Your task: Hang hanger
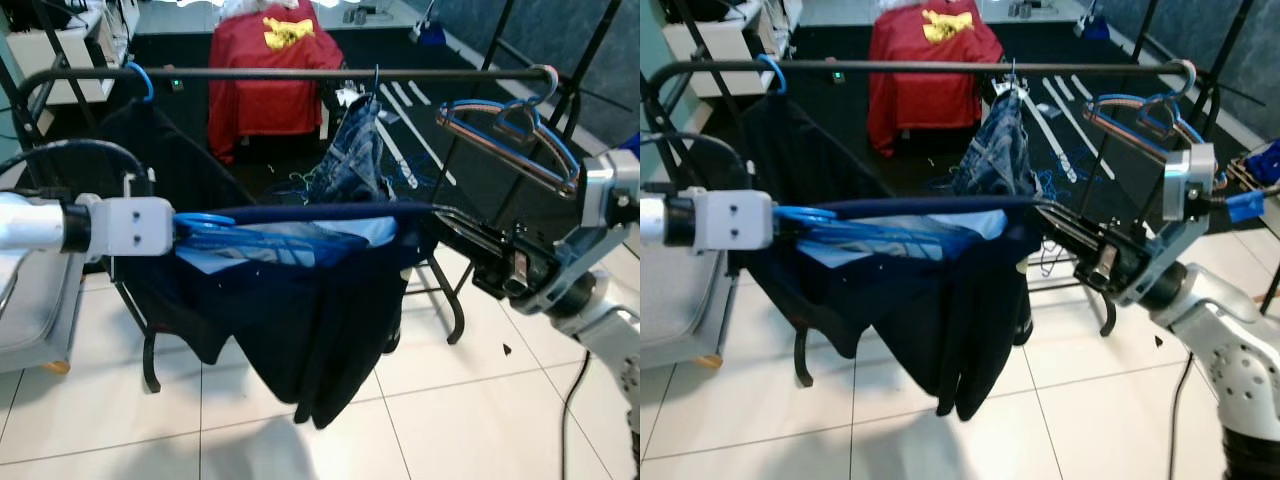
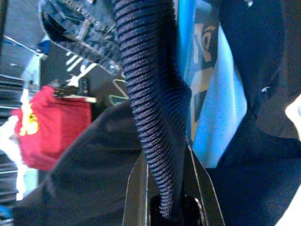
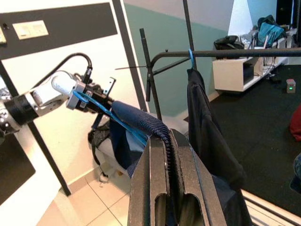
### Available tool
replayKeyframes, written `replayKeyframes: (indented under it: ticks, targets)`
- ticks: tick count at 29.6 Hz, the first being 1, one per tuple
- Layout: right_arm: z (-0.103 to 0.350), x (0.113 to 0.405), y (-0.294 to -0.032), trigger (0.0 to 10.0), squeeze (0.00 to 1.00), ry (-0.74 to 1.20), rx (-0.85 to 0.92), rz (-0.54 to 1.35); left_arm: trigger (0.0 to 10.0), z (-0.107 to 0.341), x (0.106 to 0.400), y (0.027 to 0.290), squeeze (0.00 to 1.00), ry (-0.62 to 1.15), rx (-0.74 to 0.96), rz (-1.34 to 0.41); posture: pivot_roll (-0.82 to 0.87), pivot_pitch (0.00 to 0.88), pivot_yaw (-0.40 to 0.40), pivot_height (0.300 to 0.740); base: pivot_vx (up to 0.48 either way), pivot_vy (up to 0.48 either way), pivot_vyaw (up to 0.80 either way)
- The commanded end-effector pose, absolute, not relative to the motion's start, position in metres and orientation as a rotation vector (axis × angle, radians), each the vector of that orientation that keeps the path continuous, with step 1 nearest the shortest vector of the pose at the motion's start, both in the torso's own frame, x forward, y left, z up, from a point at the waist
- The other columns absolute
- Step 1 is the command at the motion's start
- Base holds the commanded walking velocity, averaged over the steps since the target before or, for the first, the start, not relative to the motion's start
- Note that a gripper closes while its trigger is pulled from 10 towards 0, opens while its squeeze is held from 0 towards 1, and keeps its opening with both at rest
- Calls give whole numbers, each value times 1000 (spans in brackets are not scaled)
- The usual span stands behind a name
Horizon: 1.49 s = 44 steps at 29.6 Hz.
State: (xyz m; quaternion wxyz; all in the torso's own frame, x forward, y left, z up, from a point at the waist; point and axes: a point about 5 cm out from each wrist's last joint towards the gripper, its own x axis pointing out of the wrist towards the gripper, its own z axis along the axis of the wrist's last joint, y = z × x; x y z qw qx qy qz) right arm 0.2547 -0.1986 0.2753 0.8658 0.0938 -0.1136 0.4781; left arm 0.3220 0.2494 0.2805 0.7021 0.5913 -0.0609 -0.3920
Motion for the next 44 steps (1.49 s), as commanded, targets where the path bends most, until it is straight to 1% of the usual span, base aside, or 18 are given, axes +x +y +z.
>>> replayKeyframes:
  ticks: [1,7,9,12,15,18,20,26,27,31,32,35,36,37,38,40,41,44]
  targets:
    - [304,244,-250,0,0,-418,165,795,10000,264,312,320,0,238,1346,-721,-37,106,-22,740,0,0,0]
    - [296,244,-263,0,0,-311,56,745,10000,282,310,311,0,170,1343,-807,-34,111,-21,740,0,0,0]
    - [287,245,-268,0,0,-244,1,720,10000,290,306,303,0,107,1223,-929,-35,111,-20,740,0,0,0]
    - [283,245,-270,0,0,-219,-21,712,10000,293,303,300,0,81,1161,-991,-35,111,-20,740,0,0,0]
    - [279,245,-277,0,0,-192,-40,673,10000,301,286,298,0,79,1010,-1172,-41,113,-14,740,0,0,0]
    - [279,245,-277,0,0,-192,-40,673,10000,301,286,298,0,79,1010,-1172,-41,113,-14,740,0,0,0]
    - [277,243,-283,0,0,-181,-30,655,10000,313,279,295,0,18,900,-1258,-40,115,-13,740,0,0,0]
    - [271,242,-278,0,0,-169,-8,679,10000,325,292,289,0,-145,824,-1212,-41,116,-13,740,0,0,0]
    - [266,244,-272,0,0,-162,8,695,10000,332,299,284,0,-258,751,-1165,-41,117,-14,740,0,0,0]
    - [262,245,-266,0,0,-160,24,711,10000,336,303,281,0,-327,689,-1134,-41,117,-13,740,0,0,0]
    - [256,247,-255,3961,0,-161,36,739,10000,338,308,279,0,-374,617,-1111,-40,117,-13,740,0,0,0]
    - [253,247,-250,3961,0,-163,41,748,10000,338,310,278,0,-388,592,-1098,-40,117,-13,740,0,0,0]
    - [249,250,-244,10000,0,-154,66,748,10000,338,313,276,0,-399,537,-1071,-38,119,-11,740,0,0,0]
    - [249,250,-244,10000,0,-154,66,748,10000,338,313,276,0,-399,537,-1071,-38,119,-11,740,0,0,0]
    - [244,249,-236,10000,737,-135,68,777,10000,335,318,274,0,-387,510,-1029,-38,118,-12,740,0,0,0]
    - [241,248,-230,10000,737,-120,67,799,10000,334,321,272,0,-375,495,-1002,-37,119,-12,740,0,0,0]
    - [240,245,-227,10000,1000,-115,76,825,10000,330,325,272,0,-332,505,-971,-37,119,-12,740,0,0,0]
    - [241,239,-229,10000,1000,-101,71,856,10000,326,328,272,0,-278,549,-946,-40,121,-13,740,0,0,0]
